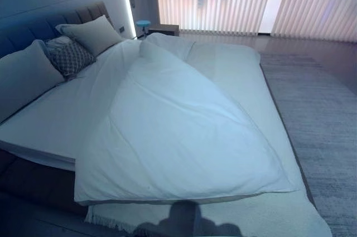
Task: Make the bed
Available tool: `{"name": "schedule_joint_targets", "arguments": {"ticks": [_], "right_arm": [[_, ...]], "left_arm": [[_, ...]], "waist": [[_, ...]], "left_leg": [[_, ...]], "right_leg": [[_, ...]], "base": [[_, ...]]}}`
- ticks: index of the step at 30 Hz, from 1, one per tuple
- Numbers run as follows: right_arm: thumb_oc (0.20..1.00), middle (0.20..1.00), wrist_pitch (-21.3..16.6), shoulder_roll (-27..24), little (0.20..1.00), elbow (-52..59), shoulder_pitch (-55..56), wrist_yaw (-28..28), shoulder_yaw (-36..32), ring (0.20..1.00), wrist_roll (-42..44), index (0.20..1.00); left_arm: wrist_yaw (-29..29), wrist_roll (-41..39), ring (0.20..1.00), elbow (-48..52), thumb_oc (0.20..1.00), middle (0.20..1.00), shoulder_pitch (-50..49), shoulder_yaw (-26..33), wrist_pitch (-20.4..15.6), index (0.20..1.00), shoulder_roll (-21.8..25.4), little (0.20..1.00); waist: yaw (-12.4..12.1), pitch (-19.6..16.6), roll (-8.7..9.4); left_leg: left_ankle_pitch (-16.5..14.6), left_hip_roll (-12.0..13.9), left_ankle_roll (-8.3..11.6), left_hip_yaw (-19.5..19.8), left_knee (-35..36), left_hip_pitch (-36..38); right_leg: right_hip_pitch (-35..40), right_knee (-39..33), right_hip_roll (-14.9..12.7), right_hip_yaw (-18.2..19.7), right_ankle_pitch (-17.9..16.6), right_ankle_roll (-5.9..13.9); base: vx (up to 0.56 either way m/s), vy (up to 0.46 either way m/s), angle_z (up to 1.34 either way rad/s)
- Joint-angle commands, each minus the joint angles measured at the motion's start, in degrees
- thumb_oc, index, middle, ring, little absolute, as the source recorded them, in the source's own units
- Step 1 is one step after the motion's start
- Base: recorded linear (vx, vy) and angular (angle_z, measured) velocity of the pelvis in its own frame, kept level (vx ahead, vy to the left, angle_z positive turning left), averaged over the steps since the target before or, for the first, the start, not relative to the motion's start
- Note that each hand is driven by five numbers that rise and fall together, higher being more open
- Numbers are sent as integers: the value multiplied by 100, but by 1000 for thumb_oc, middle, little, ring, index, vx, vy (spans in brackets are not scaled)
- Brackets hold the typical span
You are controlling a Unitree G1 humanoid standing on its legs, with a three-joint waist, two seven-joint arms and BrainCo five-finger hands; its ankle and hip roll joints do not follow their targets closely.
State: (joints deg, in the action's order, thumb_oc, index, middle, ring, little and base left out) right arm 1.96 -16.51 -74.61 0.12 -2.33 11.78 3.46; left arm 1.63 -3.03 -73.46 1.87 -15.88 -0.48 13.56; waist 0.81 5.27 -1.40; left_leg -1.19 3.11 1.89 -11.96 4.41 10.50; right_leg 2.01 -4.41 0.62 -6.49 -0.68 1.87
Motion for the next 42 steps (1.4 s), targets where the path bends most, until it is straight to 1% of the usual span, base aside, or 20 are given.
{"name": "schedule_joint_targets", "arguments": {"ticks": [1,5,11,18,21,29,33,34,37,42], "right_arm": [[1000,1000,-35,-78,1000,-177,-351,-21,181,1000,106,1000],[1000,1000,-44,-68,1000,-203,-320,-14,148,1000,142,1000],[1000,1000,-61,3,1000,-220,-264,-13,41,1000,338,1000],[1000,1000,-175,124,1000,-86,-288,-47,-375,1000,1282,1000],[1000,1000,-195,146,1000,-63,-309,-59,-445,1000,1477,1000],[1000,1000,-284,227,1000,116,-511,-152,-592,1000,2315,1000],[1000,1000,-363,300,1000,367,-766,-255,-685,1000,3219,1000],[1000,1000,-413,351,1000,407,-869,-283,-744,1000,3659,1000],[1000,1000,-522,447,1000,502,-1217,-387,-794,1000,4544,1000],[1000,1000,-676,506,1000,643,-1725,-538,-773,1000,5391,1000]], "left_arm": [[-35,86,1000,-95,1000,1000,244,8,-66,1000,-50,1000],[-58,51,1000,-105,1000,1000,230,32,-68,1000,-55,1000],[-44,-163,1000,-186,1000,1000,146,239,-61,1000,-72,1000],[9,-273,1000,-280,1000,1000,71,335,-80,1000,-133,1000],[26,-278,1000,-279,1000,1000,65,318,-79,1000,-158,1000],[117,-404,1000,-191,1000,1000,165,169,-103,1000,-194,1000],[219,-589,1000,-96,1000,1000,362,78,-135,1000,-181,1000],[257,-619,1000,-88,1000,1000,440,19,-130,1000,-188,1000],[360,-729,1000,-31,1000,1000,652,-207,-156,1000,-222,1000],[453,-933,1000,25,1000,1000,870,-464,-193,1000,-294,1000]], "waist": [[193,-37,139],[207,-58,139],[206,-50,142],[236,-2,118],[239,18,106],[252,132,59],[261,307,15],[262,357,-6],[252,543,-74],[192,774,-190]], "left_leg": [[-11,-327,19,300,59,-117],[-31,-326,29,277,59,-102],[-54,-325,34,281,59,-114],[-71,-320,49,271,59,-157],[-72,-318,51,268,59,-170],[-71,-320,59,251,59,-275],[-1,-314,70,257,59,-497],[30,-313,79,260,59,-561],[115,-323,94,281,59,-793],[248,-356,112,327,59,-1158]], "right_leg": [[459,140,-214,-50,102,437],[506,92,-207,-55,98,441],[524,7,-196,-40,73,440],[498,-34,-195,-49,74,446],[484,-41,-196,-51,70,449],[380,-59,-200,-51,53,467],[130,-7,-223,-43,5,471],[64,8,-229,-48,-11,471],[-178,57,-261,-66,-69,474],[-555,111,-309,-101,-159,471]], "base": [[0,0,0],[28,-1,0],[30,1,-1],[19,3,-1],[0,0,0],[4,2,-1],[-64,3,-2],[-66,6,-3],[-79,5,0],[-19,-2,0]]}}
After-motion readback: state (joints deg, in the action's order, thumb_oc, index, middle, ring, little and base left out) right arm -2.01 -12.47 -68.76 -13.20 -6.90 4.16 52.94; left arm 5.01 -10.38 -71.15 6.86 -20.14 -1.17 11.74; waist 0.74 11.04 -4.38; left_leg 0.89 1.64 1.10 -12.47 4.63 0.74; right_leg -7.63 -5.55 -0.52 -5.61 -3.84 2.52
